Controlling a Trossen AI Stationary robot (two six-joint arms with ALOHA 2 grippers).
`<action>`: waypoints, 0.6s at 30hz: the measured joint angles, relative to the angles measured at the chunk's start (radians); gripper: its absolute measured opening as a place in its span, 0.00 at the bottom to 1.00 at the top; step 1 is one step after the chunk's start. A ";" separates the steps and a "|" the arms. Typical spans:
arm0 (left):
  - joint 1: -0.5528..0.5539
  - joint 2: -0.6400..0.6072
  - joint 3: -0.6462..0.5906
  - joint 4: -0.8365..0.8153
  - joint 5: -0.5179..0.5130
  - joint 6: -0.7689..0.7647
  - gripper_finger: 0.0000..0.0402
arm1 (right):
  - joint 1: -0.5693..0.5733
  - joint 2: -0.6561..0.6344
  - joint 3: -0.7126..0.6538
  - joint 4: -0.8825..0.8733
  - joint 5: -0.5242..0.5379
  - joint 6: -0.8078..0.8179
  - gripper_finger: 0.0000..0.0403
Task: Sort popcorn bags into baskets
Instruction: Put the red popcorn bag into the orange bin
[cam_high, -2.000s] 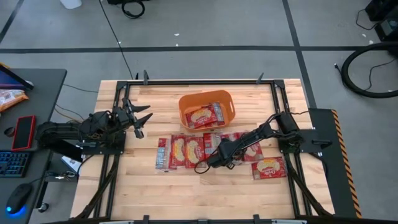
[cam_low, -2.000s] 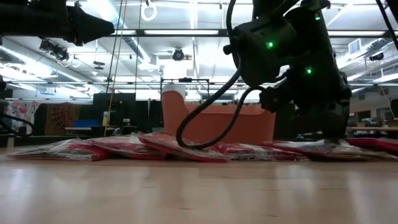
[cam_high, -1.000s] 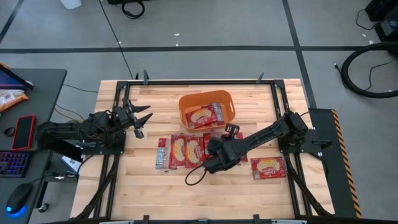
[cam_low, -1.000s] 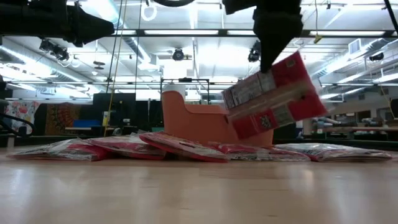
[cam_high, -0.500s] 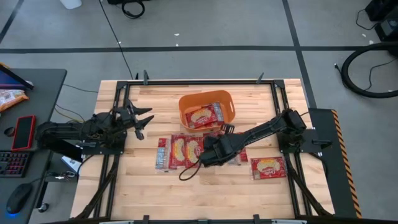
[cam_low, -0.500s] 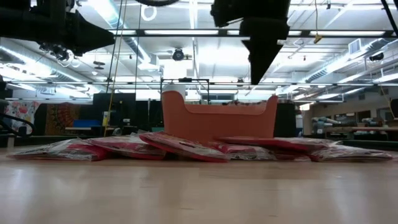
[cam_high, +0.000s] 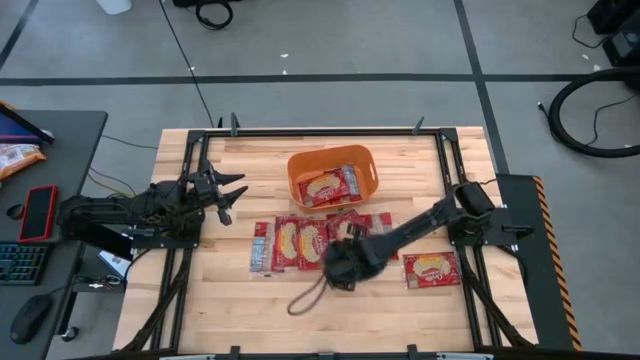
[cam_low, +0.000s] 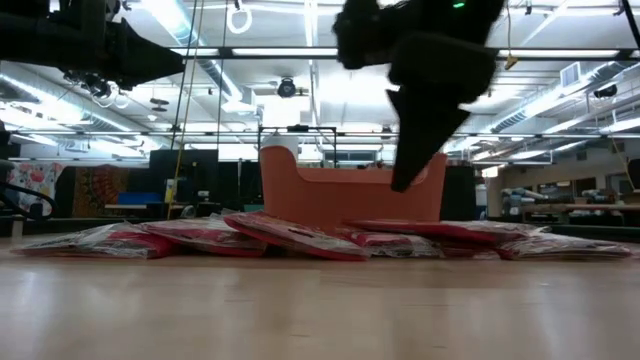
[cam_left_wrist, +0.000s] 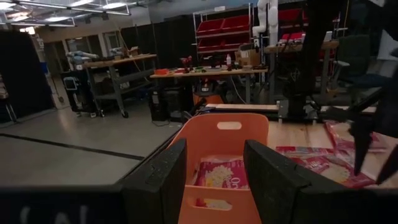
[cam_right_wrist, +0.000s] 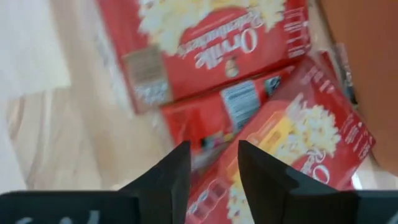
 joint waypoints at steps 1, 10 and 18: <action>0.000 0.000 0.000 0.000 0.000 -0.008 0.41 | 0.014 0.000 -0.009 0.006 0.009 0.002 0.36; 0.000 0.000 0.000 0.000 0.000 -0.068 0.41 | 0.095 0.000 -0.071 0.016 0.079 0.076 0.47; 0.000 0.000 0.000 0.000 0.000 -0.066 0.41 | 0.115 0.000 -0.163 0.096 0.147 0.079 0.54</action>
